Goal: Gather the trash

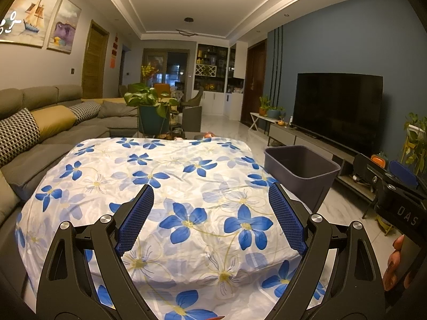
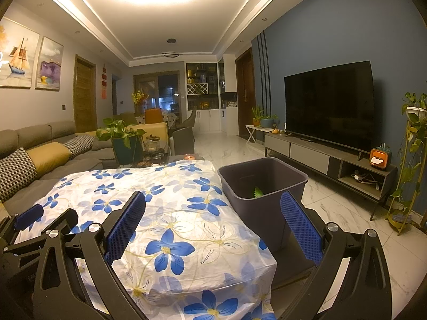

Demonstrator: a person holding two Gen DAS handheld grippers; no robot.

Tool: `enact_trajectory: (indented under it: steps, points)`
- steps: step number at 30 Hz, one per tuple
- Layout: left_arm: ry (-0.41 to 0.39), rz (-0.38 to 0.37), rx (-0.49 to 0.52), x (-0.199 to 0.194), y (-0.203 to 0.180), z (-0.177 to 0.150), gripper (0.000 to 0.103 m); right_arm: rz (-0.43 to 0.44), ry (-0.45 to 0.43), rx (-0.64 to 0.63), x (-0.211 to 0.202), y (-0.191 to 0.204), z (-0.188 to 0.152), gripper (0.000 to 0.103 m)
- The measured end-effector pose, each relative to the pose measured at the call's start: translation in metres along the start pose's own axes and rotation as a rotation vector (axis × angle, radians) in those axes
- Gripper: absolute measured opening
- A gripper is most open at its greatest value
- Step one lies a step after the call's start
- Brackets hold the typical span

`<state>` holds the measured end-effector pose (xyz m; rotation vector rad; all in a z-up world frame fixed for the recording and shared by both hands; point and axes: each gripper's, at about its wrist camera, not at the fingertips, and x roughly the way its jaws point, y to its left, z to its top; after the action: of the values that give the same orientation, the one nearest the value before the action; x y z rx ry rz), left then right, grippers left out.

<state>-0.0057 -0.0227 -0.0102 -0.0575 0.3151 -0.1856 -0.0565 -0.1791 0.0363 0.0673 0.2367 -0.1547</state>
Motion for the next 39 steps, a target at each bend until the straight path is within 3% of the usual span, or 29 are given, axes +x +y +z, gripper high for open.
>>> enact_trajectory:
  steps: [26,33,39]
  points:
    - [-0.025,0.017,0.005,-0.0104,-0.0007,0.0040,0.086,0.000,-0.001,0.000,-0.0005,-0.0013,-0.0021,0.097]
    - [-0.015,0.027,0.026,-0.0075,-0.0011,0.0027,0.057,0.002,0.004,0.003,0.0009,0.0018,-0.0018,0.097]
    - [-0.021,0.020,0.034,-0.0083,-0.0021,0.0036,0.056,0.004,0.005,0.002,0.0009,0.0024,-0.0018,0.097]
